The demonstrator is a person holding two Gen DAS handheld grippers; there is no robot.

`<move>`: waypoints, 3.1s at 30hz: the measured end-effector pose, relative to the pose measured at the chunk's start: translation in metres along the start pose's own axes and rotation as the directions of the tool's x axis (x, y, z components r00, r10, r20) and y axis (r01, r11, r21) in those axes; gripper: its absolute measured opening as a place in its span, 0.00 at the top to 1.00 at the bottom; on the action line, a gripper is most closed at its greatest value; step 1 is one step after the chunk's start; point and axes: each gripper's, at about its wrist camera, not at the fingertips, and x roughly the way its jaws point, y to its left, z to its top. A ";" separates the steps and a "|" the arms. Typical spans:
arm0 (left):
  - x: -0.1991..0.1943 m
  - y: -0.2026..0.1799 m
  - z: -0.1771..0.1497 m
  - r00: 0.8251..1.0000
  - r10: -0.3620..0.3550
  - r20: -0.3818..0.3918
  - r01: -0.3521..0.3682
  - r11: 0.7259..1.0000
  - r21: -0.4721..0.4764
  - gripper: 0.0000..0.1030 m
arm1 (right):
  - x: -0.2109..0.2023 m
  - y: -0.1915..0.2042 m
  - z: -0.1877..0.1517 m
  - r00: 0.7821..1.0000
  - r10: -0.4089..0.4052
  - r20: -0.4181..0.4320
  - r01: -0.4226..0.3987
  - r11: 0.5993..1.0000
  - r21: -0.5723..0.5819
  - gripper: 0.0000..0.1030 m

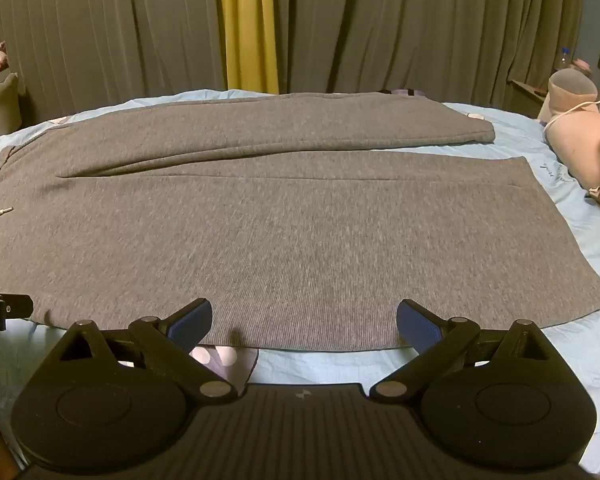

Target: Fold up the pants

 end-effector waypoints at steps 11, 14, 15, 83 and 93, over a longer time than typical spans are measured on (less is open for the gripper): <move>0.000 0.002 0.000 1.000 0.001 -0.003 -0.001 1.000 -0.002 0.00 | 0.000 0.000 0.001 1.000 0.001 0.001 -0.001 1.000 -0.001 0.04; 0.000 0.000 0.000 1.000 0.003 -0.004 -0.003 1.000 0.000 0.00 | -0.001 -0.001 0.001 1.000 0.000 0.001 0.000 1.000 -0.001 0.04; 0.000 0.000 0.000 1.000 0.003 -0.005 -0.003 1.000 0.000 0.00 | 0.000 -0.001 0.002 1.000 0.001 0.002 -0.001 1.000 -0.001 0.04; 0.089 0.094 0.076 0.921 0.381 0.086 -0.341 0.892 -0.298 0.00 | 0.155 -0.062 0.193 0.992 -0.008 -0.127 0.043 0.960 0.276 0.04; 0.096 0.113 0.058 0.920 0.370 0.128 -0.281 0.852 -0.442 0.00 | 0.348 -0.088 0.324 0.974 -0.115 -0.195 0.203 0.827 0.524 0.32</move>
